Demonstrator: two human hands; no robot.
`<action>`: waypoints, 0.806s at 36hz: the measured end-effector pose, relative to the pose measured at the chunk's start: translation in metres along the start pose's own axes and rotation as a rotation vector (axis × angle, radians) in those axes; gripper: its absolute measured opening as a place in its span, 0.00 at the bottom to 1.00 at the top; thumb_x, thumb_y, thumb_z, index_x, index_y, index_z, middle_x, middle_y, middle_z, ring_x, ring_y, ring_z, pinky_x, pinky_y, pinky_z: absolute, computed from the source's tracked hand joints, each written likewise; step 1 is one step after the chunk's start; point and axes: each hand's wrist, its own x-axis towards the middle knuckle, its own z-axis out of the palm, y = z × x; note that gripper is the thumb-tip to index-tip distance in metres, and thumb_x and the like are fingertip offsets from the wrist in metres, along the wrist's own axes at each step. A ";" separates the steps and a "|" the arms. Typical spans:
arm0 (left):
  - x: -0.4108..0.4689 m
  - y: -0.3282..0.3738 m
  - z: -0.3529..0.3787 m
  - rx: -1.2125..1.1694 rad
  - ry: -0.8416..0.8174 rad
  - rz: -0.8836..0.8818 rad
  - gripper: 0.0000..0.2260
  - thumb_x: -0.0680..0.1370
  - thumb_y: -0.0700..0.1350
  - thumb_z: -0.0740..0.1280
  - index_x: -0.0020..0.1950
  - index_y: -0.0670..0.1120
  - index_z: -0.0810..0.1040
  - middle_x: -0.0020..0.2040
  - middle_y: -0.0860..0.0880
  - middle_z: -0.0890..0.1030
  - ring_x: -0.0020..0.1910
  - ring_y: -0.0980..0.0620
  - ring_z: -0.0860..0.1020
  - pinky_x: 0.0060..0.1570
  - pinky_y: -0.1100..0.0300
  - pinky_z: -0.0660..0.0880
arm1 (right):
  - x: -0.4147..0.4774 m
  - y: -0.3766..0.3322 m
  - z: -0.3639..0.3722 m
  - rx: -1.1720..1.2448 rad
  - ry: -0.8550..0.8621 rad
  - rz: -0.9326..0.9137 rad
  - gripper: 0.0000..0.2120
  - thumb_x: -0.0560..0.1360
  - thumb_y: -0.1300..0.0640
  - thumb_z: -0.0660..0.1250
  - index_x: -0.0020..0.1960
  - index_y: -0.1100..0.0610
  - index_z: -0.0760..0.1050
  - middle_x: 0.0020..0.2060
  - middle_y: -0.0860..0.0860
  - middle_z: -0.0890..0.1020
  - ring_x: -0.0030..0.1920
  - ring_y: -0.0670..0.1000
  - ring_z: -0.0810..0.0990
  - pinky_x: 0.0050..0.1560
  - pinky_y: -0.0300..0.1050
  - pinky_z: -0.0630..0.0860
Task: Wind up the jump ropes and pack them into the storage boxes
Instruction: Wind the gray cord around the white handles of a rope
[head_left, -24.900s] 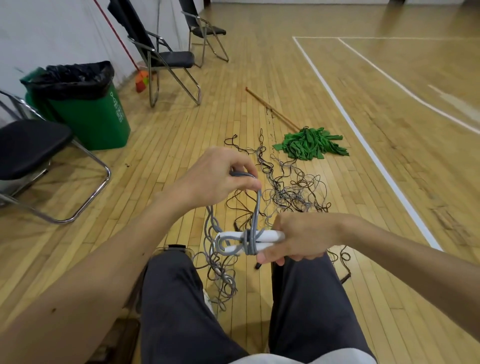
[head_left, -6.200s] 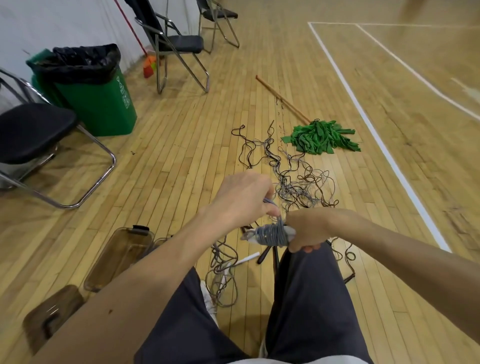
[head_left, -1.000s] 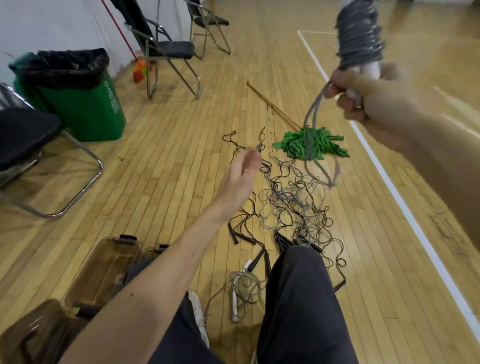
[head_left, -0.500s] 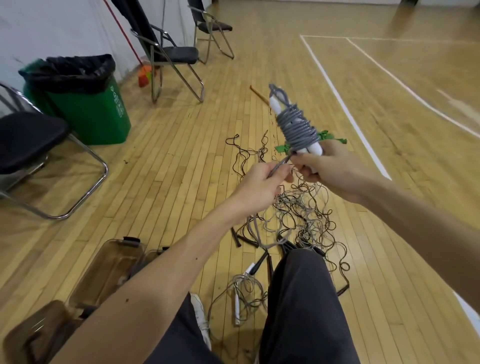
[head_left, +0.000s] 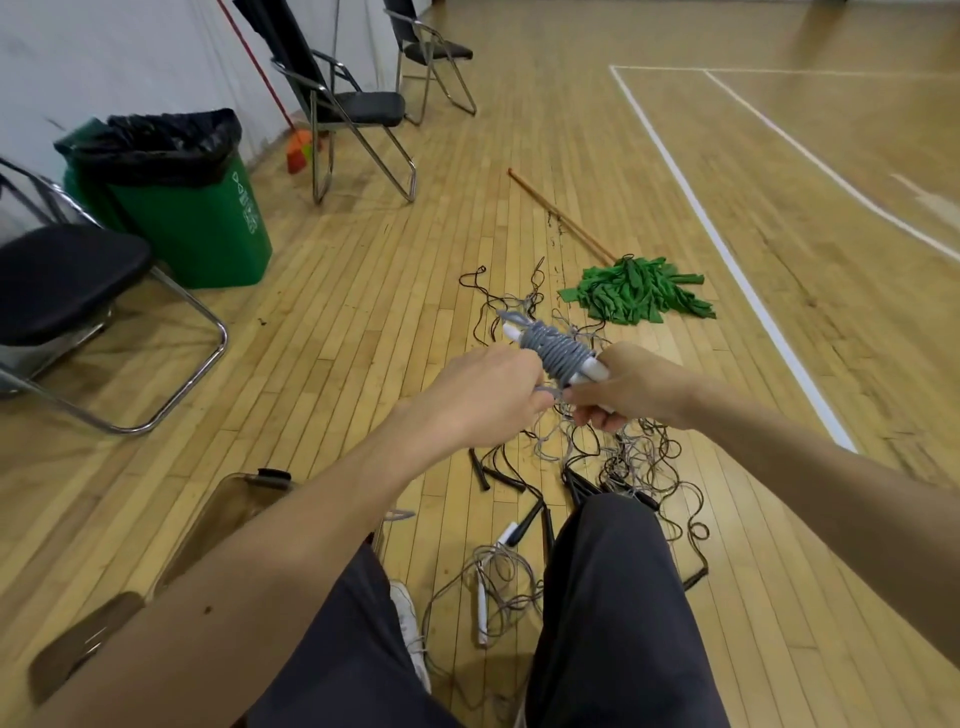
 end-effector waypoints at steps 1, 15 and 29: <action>0.000 -0.001 -0.001 0.026 0.000 0.014 0.15 0.83 0.53 0.62 0.40 0.47 0.73 0.36 0.51 0.72 0.35 0.52 0.72 0.33 0.56 0.63 | 0.001 0.000 0.001 -0.025 -0.031 0.019 0.05 0.80 0.62 0.68 0.49 0.64 0.77 0.36 0.55 0.84 0.29 0.47 0.78 0.29 0.37 0.75; -0.008 0.001 -0.033 0.149 -0.085 0.270 0.21 0.68 0.62 0.76 0.33 0.48 0.74 0.31 0.54 0.73 0.32 0.56 0.70 0.30 0.60 0.64 | -0.023 -0.013 0.050 -0.370 -0.500 0.051 0.11 0.81 0.59 0.68 0.39 0.59 0.76 0.32 0.51 0.81 0.25 0.45 0.73 0.30 0.37 0.72; -0.016 -0.031 -0.026 -0.371 -0.137 0.188 0.20 0.62 0.58 0.82 0.30 0.45 0.78 0.24 0.57 0.72 0.27 0.60 0.69 0.29 0.65 0.65 | -0.053 -0.025 0.058 -0.309 -0.662 -0.190 0.08 0.79 0.56 0.71 0.46 0.61 0.78 0.34 0.50 0.78 0.32 0.48 0.74 0.31 0.37 0.71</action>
